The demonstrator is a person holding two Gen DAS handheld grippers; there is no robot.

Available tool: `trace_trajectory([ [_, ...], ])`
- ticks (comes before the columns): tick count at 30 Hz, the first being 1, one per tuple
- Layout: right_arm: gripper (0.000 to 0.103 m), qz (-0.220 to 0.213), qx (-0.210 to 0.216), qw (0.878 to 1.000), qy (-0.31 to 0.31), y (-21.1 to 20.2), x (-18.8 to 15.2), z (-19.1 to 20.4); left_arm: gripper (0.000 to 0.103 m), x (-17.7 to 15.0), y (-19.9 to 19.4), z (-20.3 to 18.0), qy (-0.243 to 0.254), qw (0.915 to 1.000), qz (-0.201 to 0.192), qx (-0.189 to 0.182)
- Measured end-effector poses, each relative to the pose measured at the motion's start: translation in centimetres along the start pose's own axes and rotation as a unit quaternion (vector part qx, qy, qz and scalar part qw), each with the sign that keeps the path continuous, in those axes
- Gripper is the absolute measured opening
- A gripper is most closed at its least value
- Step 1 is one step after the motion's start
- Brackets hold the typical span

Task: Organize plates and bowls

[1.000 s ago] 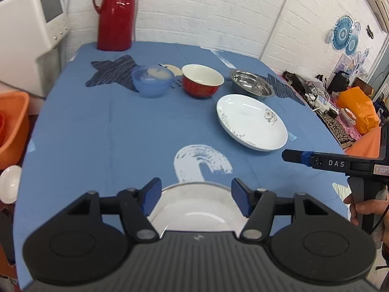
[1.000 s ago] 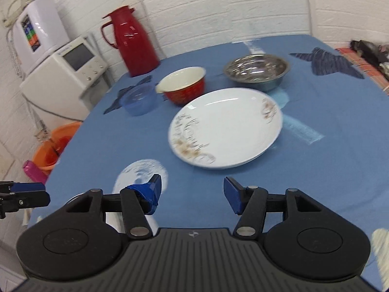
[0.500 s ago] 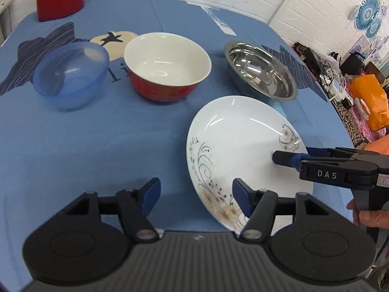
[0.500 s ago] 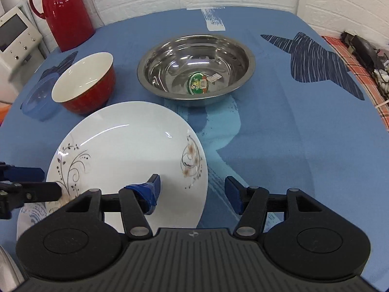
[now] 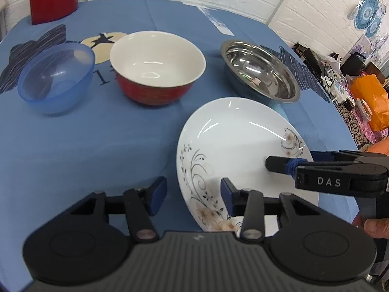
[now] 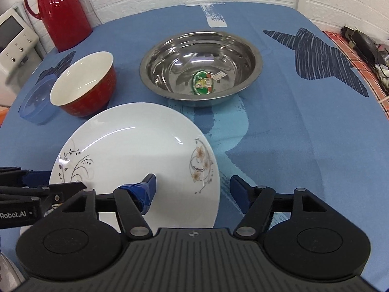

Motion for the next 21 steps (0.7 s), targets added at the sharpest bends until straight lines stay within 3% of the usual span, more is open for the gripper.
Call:
trace_trajectory([
  [4,0.046,-0.011,0.017,0.999,-0.032,-0.2,-0.4,1.1,0.032,0.1,-0.2,0.6,-0.010,0.9999,-0.004,0.000],
  [5,0.041,-0.015,0.019,0.999,-0.034,-0.3,-0.4,1.0,0.016,0.1,-0.2,0.6,-0.007,0.9999,-0.007,0.007],
  [8,0.028,-0.022,0.024,0.999,-0.031,-0.5,-0.3,0.2,0.010,0.1,-0.1,0.7,-0.032,0.9995,-0.006,-0.004],
  [11,0.028,-0.018,0.024,0.999,-0.022,-0.7,-0.6,0.4,0.003,-0.1,-0.3,0.9,-0.051,0.9986,-0.002,-0.012],
  [21,0.034,-0.003,0.052,0.998,0.020,-4.0,-5.7,1.2,0.002,-4.8,-3.5,-0.9,-0.014,0.9999,0.009,-0.002],
])
Point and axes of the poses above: each gripper's, at about its wrist camera, not at the fingertips, and y roughly the way its jaws point, z to its left, x to its top, the point moved 10 cm from there along y, roughly the way its jaws point, and after that the axes turned 10 degrees about -y, right-handed, at the moved point
